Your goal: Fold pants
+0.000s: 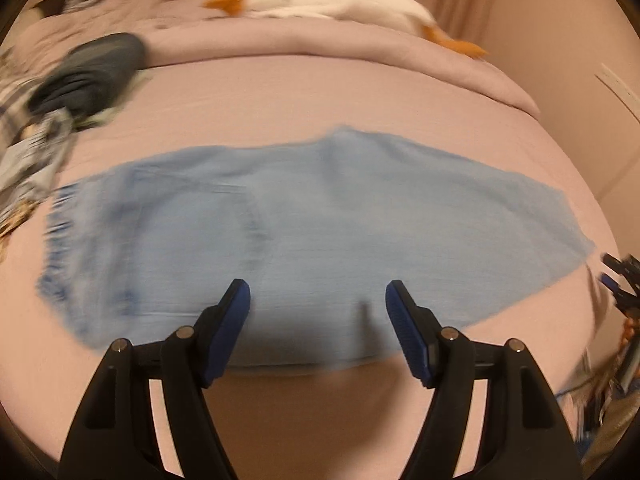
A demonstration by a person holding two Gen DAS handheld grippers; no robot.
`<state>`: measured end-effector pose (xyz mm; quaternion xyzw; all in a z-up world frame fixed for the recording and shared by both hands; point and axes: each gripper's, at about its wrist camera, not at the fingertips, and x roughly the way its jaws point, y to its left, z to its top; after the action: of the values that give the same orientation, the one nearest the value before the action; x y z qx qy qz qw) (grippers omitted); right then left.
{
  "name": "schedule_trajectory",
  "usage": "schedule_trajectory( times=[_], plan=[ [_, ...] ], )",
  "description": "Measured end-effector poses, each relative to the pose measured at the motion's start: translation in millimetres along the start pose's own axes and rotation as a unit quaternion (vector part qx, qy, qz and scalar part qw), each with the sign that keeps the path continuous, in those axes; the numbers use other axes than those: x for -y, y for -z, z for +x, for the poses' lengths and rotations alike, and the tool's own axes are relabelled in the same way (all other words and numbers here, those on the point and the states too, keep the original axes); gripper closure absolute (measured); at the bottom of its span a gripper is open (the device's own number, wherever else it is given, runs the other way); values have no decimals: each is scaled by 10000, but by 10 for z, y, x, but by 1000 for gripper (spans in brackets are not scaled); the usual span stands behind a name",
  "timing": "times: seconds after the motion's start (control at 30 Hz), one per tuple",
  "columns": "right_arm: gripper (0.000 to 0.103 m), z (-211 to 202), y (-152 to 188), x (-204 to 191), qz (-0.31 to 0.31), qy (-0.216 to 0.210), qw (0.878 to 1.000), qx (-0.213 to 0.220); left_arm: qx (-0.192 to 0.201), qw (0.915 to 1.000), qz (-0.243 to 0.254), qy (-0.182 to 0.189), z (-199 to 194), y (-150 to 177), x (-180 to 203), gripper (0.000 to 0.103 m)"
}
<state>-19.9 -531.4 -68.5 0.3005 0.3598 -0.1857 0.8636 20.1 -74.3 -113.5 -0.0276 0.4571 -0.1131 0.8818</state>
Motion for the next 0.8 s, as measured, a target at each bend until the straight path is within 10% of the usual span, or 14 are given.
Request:
schedule_trajectory(
  times=[0.27, 0.6, 0.7, 0.8],
  plan=[
    [53, 147, 124, 253, 940, -840, 9916, -273, -351, 9954, 589, 674, 317, -52, 663, 33],
    [53, 352, -86, 224, 763, -1060, 9914, -29, -828, 9917, 132, 971, 628, -196, 762, 33],
    [82, 409, -117, 175, 614, -888, 9941, 80, -879, 9919, 284, 873, 645, -198, 791, 33],
    [87, 372, -163, 201, 740, -951, 9927, 56, -843, 9922, 506, 766, 675, -193, 835, 33]
  ],
)
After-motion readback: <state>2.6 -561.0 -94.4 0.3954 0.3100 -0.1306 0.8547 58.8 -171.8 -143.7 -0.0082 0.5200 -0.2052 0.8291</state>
